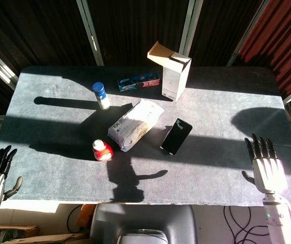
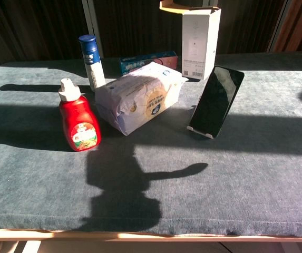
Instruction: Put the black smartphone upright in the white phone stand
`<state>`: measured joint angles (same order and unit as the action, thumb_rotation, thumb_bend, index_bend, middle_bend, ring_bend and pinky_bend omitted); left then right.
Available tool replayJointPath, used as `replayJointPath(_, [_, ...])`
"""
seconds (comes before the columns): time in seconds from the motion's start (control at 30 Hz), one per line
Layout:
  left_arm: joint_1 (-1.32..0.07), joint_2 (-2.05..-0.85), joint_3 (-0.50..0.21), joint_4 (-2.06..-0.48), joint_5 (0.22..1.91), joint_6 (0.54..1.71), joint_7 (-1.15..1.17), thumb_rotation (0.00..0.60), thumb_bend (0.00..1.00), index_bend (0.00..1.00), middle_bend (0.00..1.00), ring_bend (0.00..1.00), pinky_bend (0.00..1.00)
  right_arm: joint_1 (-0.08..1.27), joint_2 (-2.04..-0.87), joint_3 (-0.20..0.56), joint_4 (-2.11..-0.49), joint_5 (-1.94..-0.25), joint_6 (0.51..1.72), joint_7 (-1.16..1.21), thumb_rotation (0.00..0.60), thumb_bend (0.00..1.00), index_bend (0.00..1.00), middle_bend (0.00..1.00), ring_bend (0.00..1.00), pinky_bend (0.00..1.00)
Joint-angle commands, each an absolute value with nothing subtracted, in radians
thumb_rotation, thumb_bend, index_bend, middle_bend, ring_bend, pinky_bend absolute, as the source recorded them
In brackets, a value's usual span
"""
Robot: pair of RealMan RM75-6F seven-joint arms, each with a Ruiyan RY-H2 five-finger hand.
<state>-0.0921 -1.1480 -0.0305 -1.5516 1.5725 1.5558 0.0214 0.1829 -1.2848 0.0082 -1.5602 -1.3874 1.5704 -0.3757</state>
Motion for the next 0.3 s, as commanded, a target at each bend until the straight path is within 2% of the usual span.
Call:
replayJointPath(0.03, [-0.094, -1.144, -0.028, -1.558, 1.572, 1.548, 0.026, 0.6, 0.37, 0.0, 0.0, 0.0, 0.0, 0.131, -1.259, 0.008, -1.518, -1.418, 1.623, -0.306, 0.6, 0.26, 0.0, 0.0, 0.0, 0.07])
replayJointPath(0.3, [-0.097, -1.141, -0.009, -1.571, 1.597, 1.533, 0.052, 0.6, 0.37, 0.0, 0.0, 0.0, 0.0, 0.117, -1.248, 0.006, -1.532, -1.443, 1.598, -0.303, 0.6, 0.26, 0.0, 0.0, 0.0, 0.07])
